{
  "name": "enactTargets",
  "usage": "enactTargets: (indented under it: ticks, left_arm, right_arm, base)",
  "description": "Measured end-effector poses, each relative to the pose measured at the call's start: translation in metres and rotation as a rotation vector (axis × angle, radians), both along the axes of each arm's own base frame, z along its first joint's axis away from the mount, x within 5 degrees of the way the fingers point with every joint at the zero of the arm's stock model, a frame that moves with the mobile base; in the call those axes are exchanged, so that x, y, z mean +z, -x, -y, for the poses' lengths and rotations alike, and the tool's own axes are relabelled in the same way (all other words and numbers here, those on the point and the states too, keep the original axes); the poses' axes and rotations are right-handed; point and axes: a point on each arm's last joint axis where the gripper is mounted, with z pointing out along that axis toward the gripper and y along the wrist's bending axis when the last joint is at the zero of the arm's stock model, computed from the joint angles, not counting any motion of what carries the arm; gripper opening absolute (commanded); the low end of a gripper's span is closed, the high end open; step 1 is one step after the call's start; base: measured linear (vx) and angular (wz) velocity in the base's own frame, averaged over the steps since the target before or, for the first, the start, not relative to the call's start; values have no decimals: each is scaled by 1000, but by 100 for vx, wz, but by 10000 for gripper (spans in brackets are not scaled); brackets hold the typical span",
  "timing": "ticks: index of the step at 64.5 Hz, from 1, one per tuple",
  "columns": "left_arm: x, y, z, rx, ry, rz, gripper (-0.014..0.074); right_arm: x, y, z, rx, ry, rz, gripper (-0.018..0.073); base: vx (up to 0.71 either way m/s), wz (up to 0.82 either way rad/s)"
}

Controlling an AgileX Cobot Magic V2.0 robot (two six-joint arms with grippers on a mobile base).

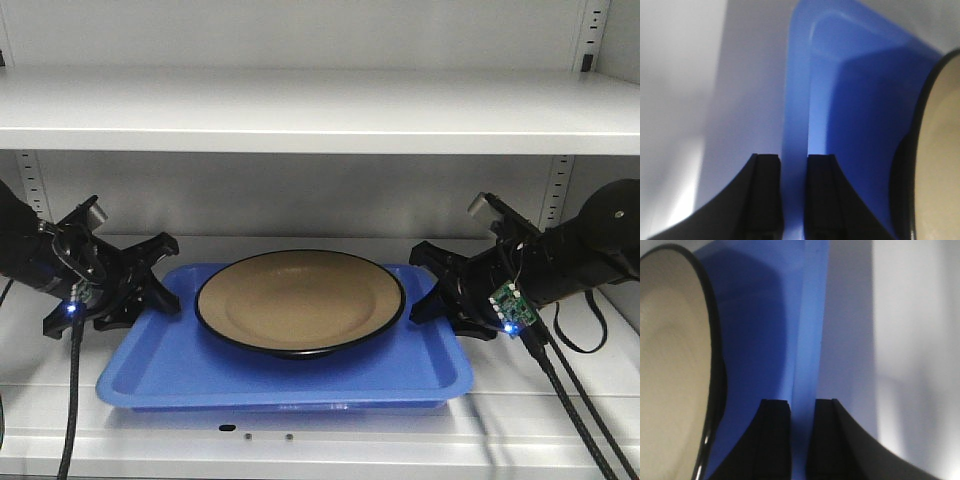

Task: Place disk in tray to left cabinet
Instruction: 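Lower the tray onto the cabinet shelf with both grippers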

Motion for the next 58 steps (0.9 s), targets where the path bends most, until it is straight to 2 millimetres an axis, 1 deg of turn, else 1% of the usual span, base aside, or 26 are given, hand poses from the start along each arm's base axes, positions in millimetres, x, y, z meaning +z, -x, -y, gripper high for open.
enactTargets:
  ticks: [13,18,26,35,51,58]
  left_arm:
    - [-12,-13,0,42,18,22,13]
    - [-16,-15,1,43,17,16,31]
    - [-20,-17,1,18,-1,30,73]
    - [-22,-19,3,-14,-29,65,147]
    - [-20,-21,4,-7,-36,103,329]
    - [-20,-22,5,-8,-54,114,379]
  right_arm:
    - [-13,-12,-1,-37,-14,11,14]
    - [-17,-14,-1,-42,-13,6,32]
    - [-23,-18,-1,-45,-4,0,84]
    - [-25,-20,-1,-50,5,12,158]
    - [-24,-23,-1,-66,27,51,331]
    - [-24,-23,-1,-63,52,66,372]
  base:
    - [0,0]
    - [0,0]
    - [0,0]
    - [0,0]
    - [0,0]
    - [0,0]
